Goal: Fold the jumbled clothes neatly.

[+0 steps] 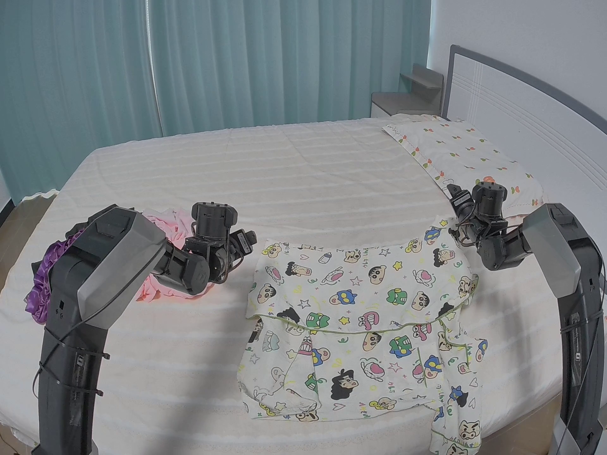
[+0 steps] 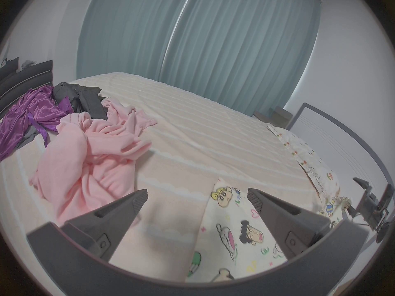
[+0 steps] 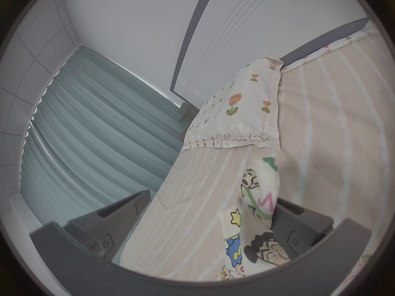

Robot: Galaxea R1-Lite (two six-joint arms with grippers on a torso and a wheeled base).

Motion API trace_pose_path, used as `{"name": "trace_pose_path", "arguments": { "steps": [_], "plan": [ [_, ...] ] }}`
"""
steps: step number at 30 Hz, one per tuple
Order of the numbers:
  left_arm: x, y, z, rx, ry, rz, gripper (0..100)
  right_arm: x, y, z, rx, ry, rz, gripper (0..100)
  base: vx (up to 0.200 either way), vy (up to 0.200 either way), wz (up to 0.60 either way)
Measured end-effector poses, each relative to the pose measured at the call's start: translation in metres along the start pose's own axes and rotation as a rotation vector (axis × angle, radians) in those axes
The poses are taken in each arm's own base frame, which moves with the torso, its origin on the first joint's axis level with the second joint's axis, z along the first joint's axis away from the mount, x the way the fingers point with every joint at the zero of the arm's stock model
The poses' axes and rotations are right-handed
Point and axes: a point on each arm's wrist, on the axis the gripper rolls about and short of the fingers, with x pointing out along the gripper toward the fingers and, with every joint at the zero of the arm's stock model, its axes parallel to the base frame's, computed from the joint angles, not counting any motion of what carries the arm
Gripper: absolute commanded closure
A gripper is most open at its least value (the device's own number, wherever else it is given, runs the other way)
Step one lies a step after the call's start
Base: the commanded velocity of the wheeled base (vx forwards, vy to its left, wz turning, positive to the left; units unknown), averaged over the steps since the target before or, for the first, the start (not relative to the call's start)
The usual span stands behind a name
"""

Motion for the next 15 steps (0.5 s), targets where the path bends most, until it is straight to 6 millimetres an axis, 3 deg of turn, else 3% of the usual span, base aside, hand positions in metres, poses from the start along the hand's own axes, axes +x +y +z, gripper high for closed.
{"name": "trace_pose_path", "arguments": {
  "steps": [15],
  "plan": [
    [-0.076, -0.022, -0.018, -0.076, 0.211, -0.162, 0, -0.001, -0.023, 0.012, -0.12, 0.075, -0.236, 0, 0.0, 0.0, 0.0]
  ]
}}
